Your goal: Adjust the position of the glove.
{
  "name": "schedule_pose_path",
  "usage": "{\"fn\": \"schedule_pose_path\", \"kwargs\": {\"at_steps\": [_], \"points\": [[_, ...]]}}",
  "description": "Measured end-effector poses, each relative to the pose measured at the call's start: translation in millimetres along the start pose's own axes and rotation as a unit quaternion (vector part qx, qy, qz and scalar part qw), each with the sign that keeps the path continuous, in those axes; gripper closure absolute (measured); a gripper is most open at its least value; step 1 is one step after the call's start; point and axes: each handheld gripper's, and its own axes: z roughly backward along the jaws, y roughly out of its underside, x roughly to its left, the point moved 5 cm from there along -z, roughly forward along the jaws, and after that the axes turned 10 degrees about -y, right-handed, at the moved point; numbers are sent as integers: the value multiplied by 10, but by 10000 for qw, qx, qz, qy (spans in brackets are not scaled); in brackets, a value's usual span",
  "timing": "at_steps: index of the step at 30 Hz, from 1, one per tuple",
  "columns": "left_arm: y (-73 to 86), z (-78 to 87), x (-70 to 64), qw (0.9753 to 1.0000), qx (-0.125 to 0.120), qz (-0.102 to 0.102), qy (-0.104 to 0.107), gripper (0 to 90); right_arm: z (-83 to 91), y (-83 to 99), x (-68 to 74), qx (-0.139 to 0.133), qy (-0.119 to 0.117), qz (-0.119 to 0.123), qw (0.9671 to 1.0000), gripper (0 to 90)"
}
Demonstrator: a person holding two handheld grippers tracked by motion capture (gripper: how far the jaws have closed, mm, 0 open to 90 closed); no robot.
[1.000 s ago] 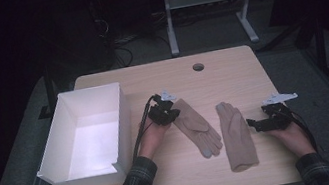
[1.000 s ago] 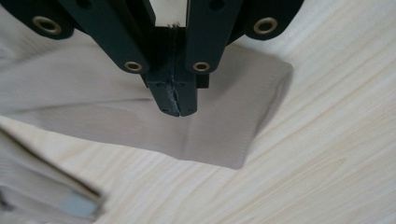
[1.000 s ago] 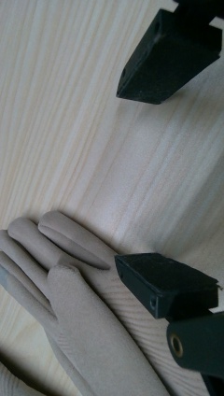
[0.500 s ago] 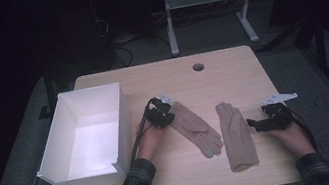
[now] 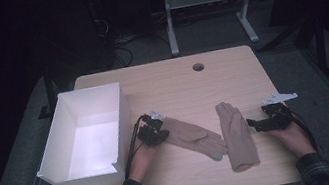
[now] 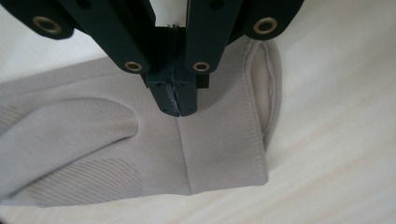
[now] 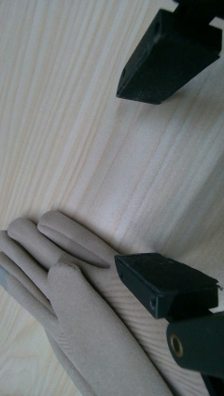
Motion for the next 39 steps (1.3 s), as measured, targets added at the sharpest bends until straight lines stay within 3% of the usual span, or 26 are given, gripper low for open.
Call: {"fn": "schedule_pose_path", "kwargs": {"at_steps": [10, 15, 19, 21, 25, 27, 29, 33, 39], "points": [[247, 217, -215, 9999, 13, -91, 103, 897, 0, -1, 2, 0, -5, -6, 10000, 161], [462, 396, -334, 9997, 64, -162, 176, 897, -1, -1, 4, -1, -12, 3, 10000, 160], [521, 481, -390, 9996, -19, -157, 214, 896, -2, -1, 7, -4, -6, -6, 10000, 161], [504, 495, -378, 9994, -40, -246, 226, 896, -3, -1, 9, -3, -1, -9, 10000, 161], [304, 484, -420, 9982, -348, -330, 369, 896, -3, -1, 11, -1, -1, -9, 10000, 161], [155, 422, -473, 9967, -443, -528, 436, 896, -4, -1, 11, -2, -1, -10, 10000, 161], [103, 392, -489, 9962, -441, -599, 445, 896, -4, -1, 12, -1, -2, -11, 10000, 160], [-125, 237, -614, 9930, -498, -875, 624, 897, -4, -1, 12, -1, -3, -13, 10000, 161], [-268, 64, -780, 9907, -503, -992, 782, 896, -4, -2, 12, 3, -7, -13, 10000, 161]]}}
